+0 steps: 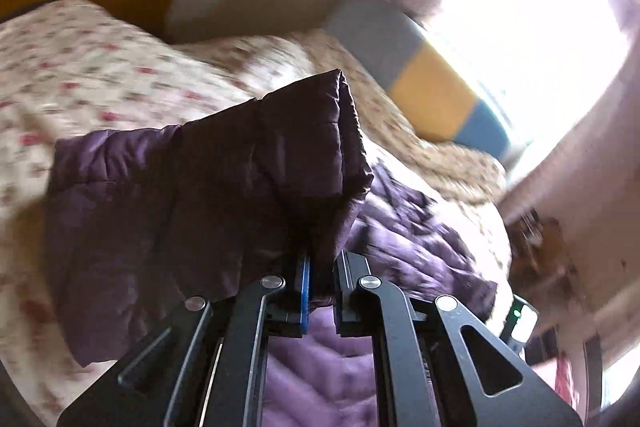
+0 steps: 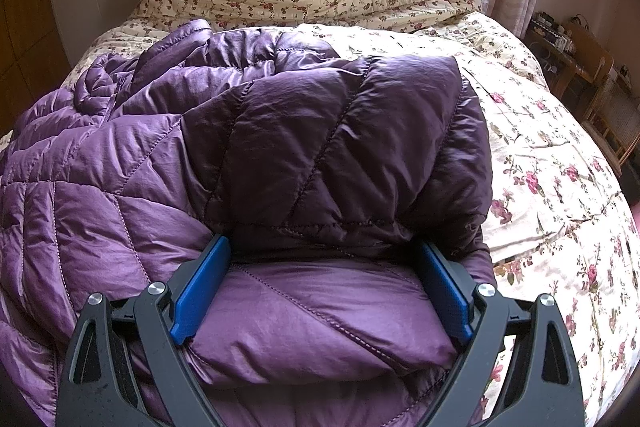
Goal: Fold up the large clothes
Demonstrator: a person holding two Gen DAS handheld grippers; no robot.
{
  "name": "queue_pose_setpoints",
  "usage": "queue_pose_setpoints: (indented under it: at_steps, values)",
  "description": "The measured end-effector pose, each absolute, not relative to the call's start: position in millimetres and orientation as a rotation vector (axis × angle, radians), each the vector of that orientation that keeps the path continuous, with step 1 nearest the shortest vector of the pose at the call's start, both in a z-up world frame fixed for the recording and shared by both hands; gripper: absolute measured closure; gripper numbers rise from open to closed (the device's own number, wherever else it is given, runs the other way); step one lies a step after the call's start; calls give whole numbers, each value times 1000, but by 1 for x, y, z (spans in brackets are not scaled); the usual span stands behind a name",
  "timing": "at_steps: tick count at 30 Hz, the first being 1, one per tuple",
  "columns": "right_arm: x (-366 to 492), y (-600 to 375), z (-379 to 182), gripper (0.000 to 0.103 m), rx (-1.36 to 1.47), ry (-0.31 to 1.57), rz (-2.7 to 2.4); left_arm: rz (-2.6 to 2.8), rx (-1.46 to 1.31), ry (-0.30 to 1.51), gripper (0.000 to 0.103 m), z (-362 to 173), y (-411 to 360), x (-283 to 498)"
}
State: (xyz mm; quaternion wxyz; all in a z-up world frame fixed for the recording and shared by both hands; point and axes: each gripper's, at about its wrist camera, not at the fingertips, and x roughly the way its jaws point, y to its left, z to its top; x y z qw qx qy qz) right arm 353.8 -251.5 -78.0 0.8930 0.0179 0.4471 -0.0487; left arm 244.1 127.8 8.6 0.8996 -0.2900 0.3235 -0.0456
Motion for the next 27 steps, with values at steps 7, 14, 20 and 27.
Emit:
queue_pose_setpoints:
  at_steps: [7,14,20,27]
  values:
    - [354,-252,-78,11,39,927,-100,-266,-599,714,95,3,58,283]
    - [352,-253,-77,11,56,923,-93,-406,-567,749,95,-1,-4,309]
    - [351,-255,-77,11,67,920,-88,-539,-556,777,95,-9,-48,323]
    - [351,-256,-77,11,65,921,-89,-545,-546,826,60,-26,-63,333]
